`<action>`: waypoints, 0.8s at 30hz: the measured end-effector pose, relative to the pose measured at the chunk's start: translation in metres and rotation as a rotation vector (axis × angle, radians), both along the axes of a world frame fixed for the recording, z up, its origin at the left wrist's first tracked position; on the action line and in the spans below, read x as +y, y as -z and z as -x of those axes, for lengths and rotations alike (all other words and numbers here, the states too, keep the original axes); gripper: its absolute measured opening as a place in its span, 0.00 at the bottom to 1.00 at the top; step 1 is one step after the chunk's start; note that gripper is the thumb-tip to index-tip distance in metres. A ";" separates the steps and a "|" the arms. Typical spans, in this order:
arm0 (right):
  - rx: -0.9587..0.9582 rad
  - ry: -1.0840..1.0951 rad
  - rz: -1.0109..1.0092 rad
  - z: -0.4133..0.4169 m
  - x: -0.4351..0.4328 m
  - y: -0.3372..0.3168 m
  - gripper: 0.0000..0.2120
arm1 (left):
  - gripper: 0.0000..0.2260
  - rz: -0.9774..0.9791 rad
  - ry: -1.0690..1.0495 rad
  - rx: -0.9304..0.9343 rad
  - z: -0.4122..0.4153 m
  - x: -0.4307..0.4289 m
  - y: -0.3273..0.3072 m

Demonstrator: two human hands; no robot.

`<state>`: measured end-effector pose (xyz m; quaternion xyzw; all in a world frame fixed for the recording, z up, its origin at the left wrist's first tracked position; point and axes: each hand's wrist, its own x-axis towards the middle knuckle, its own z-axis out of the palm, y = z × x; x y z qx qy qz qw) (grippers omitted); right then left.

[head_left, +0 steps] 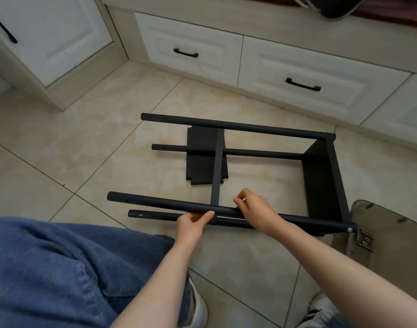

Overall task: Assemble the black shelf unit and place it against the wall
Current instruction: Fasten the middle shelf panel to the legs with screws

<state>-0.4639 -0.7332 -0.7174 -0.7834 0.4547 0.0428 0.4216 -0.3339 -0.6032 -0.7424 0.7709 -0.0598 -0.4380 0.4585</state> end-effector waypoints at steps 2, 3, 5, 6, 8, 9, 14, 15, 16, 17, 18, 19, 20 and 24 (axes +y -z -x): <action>0.016 -0.021 -0.002 -0.001 -0.002 -0.001 0.11 | 0.09 -0.045 0.092 -0.146 0.000 0.000 -0.002; 0.028 -0.035 -0.006 -0.002 -0.004 -0.001 0.11 | 0.12 -0.091 0.165 -0.263 0.000 0.000 -0.003; 0.060 -0.072 -0.006 -0.005 -0.008 -0.003 0.11 | 0.17 -0.269 0.349 -0.590 0.000 0.000 -0.010; 0.075 -0.090 -0.003 -0.007 -0.011 -0.003 0.12 | 0.18 -0.345 0.428 -0.768 -0.001 0.000 -0.016; 0.093 -0.112 -0.001 -0.010 -0.016 -0.004 0.12 | 0.18 -0.399 0.543 -1.040 -0.008 -0.002 -0.022; 0.091 -0.118 -0.004 -0.011 -0.018 -0.005 0.13 | 0.18 -0.395 0.601 -1.121 -0.013 -0.004 -0.022; -0.011 -0.080 0.024 -0.017 -0.027 -0.005 0.09 | 0.24 -0.385 0.928 -1.166 -0.037 -0.014 -0.014; -0.039 -0.062 0.041 -0.021 -0.030 -0.006 0.07 | 0.23 -0.376 0.999 -1.164 -0.040 -0.016 -0.013; -0.062 -0.048 0.056 -0.024 -0.033 -0.007 0.07 | 0.22 -0.363 1.071 -1.156 -0.044 -0.019 -0.013; -0.082 -0.034 0.064 -0.029 -0.036 -0.008 0.07 | 0.21 -0.352 1.148 -1.145 -0.048 -0.022 -0.013; -0.102 -0.019 0.061 -0.034 -0.039 -0.009 0.07 | 0.21 -0.338 1.224 -1.139 -0.051 -0.025 -0.014; -0.123 -0.003 0.046 -0.040 -0.042 -0.010 0.07 | 0.20 -0.319 1.297 -1.141 -0.055 -0.029 -0.015; -0.141 0.011 0.024 -0.045 -0.044 -0.010 0.08 | 0.20 -0.302 1.365 -1.146 -0.058 -0.034 -0.018; -0.077 -0.035 0.025 -0.065 -0.052 -0.007 0.08 | 0.21 -0.288 1.567 -1.140 -0.066 -0.056 -0.030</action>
